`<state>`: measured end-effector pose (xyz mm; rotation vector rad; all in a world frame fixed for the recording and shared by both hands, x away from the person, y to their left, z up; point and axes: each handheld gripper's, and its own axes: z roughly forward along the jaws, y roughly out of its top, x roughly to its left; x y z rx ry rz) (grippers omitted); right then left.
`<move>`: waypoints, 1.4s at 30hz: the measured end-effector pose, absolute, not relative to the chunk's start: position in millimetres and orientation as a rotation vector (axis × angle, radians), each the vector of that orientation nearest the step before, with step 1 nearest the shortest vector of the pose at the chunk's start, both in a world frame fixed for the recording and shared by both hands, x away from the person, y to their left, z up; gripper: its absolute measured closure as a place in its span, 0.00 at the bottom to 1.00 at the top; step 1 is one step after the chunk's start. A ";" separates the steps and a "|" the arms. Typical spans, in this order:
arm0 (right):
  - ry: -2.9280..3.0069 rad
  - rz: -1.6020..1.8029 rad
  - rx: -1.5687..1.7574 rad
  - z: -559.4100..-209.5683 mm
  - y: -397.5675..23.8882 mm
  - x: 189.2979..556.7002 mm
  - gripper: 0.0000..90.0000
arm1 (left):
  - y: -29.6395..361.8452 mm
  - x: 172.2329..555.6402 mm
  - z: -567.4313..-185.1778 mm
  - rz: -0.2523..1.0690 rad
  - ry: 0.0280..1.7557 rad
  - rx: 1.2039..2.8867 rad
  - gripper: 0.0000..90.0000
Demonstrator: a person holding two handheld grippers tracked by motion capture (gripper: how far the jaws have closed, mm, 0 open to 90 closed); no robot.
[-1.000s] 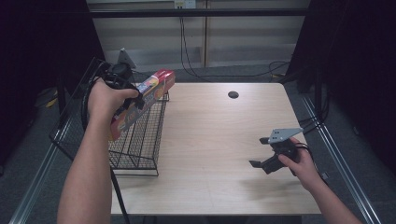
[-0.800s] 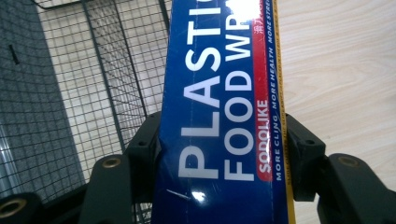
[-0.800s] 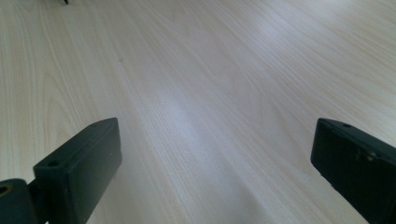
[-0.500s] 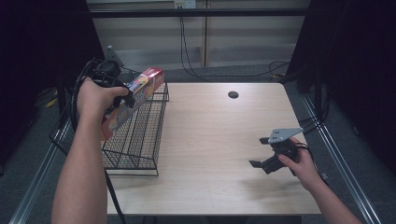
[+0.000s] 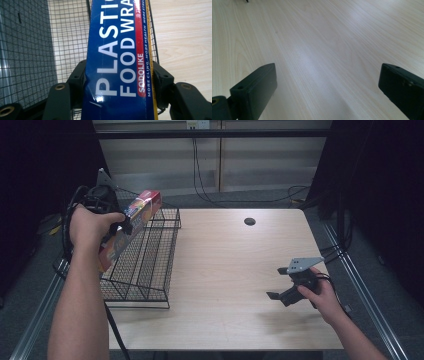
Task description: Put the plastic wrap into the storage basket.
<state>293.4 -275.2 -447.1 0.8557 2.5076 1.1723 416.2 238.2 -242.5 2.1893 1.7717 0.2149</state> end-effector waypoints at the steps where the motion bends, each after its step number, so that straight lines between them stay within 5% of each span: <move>1: 2.507 1.172 0.856 -447.0 -275.3 293.4 0.02 | 240.5 416.3 -242.0 0.228 1.764 2.199 0.48; 42: 2.500 1.167 0.861 -446.8 -276.4 292.3 0.02 | 285.2 402.6 -272.1 0.331 2.028 1.998 0.47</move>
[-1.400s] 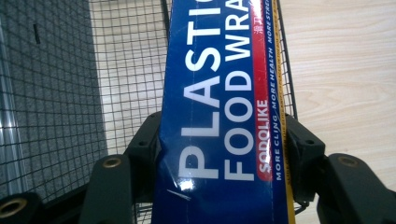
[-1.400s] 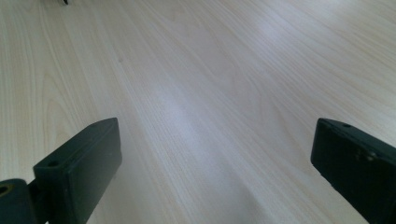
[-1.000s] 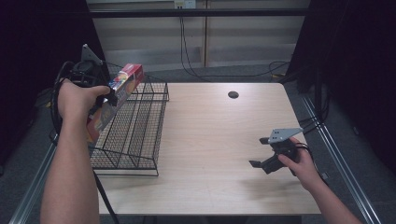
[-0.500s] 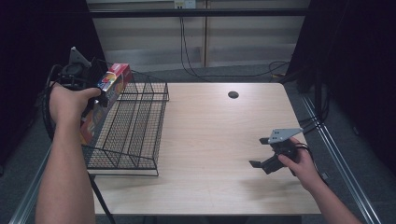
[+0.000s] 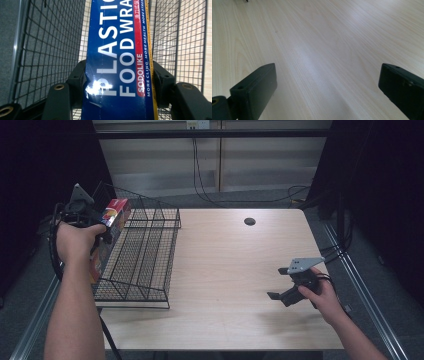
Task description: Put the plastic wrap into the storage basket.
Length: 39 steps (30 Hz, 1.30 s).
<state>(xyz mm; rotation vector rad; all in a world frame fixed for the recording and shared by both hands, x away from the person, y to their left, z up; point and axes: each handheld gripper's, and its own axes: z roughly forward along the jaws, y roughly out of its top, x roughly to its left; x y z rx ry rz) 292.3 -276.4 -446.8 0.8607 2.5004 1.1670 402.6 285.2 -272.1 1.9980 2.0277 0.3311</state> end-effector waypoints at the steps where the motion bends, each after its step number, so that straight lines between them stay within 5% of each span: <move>1: 2.502 1.169 0.859 -446.8 -276.5 292.2 0.02 | 286.1 402.6 -276.0 0.327 2.038 2.002 0.47; 31: 2.507 1.163 0.859 -448.1 -276.5 292.4 0.02 | 275.8 410.5 -286.0 0.253 2.094 2.026 0.45; 39: 2.516 1.155 0.855 -448.7 -276.1 292.7 0.02 | 276.6 406.8 -267.1 0.301 2.041 1.985 0.35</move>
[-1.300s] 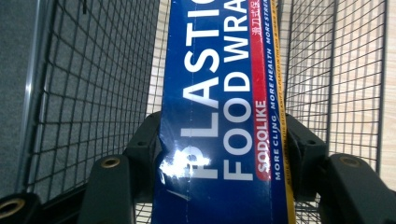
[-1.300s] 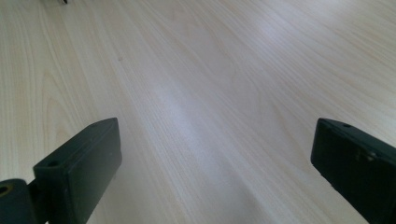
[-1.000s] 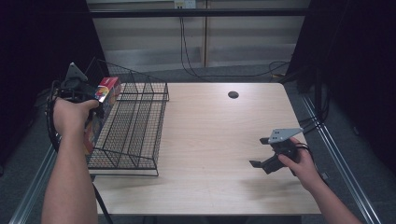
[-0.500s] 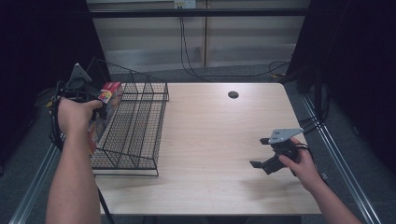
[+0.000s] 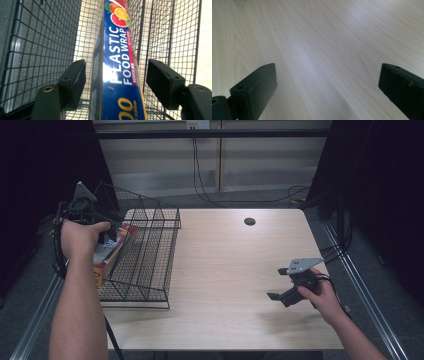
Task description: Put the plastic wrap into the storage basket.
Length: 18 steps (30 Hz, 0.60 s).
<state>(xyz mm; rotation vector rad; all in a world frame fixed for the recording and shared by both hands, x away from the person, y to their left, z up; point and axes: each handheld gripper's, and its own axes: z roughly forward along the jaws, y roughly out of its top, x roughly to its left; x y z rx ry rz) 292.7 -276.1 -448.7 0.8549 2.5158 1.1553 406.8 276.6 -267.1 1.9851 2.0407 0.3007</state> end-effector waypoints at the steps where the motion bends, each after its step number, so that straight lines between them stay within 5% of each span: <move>1: 2.516 1.154 0.854 -448.8 -276.1 292.7 0.02 | 276.6 406.8 -267.1 0.301 2.041 1.985 0.33; 18: 2.503 1.153 0.864 -448.5 -278.9 291.6 0.02 | 244.5 413.2 -271.6 0.276 1.901 2.019 0.13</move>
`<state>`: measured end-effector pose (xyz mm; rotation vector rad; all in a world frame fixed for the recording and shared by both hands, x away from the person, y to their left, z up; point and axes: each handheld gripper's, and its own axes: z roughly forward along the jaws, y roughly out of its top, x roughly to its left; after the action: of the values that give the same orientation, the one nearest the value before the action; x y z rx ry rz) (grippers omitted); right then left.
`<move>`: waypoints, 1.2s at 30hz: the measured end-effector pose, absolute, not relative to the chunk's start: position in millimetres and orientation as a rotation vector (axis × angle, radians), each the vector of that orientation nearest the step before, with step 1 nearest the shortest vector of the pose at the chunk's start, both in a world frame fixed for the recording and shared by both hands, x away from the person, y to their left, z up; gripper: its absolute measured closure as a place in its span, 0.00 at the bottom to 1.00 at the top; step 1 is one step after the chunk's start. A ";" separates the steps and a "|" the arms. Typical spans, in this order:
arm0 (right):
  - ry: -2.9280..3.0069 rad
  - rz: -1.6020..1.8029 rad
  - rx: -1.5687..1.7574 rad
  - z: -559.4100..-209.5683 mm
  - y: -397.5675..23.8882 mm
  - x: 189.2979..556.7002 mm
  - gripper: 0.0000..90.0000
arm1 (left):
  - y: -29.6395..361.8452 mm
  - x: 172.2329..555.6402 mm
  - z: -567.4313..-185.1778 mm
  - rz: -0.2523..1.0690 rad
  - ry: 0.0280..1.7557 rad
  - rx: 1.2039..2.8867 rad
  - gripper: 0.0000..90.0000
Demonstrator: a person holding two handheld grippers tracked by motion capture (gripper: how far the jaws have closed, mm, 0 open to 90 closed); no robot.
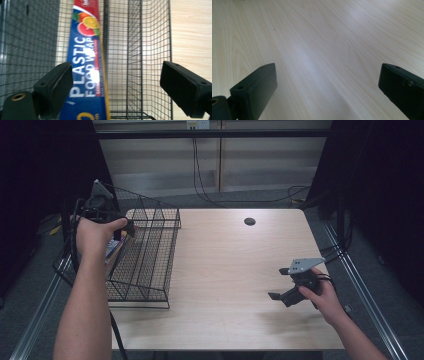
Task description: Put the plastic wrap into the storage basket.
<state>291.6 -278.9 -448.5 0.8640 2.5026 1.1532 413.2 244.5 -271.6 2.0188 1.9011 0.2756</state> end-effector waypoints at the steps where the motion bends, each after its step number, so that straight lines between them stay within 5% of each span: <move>1: 2.502 1.155 0.865 -448.5 -279.0 291.4 0.02 | 240.4 413.7 -273.1 0.272 1.879 2.029 0.13; 36: 2.511 1.162 0.858 -449.6 -280.1 291.0 0.02 | 178.4 411.6 -299.8 0.132 1.576 2.097 0.07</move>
<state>291.0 -280.1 -449.6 0.8579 2.5108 1.1616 411.6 178.4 -299.8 2.0967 1.5765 0.1320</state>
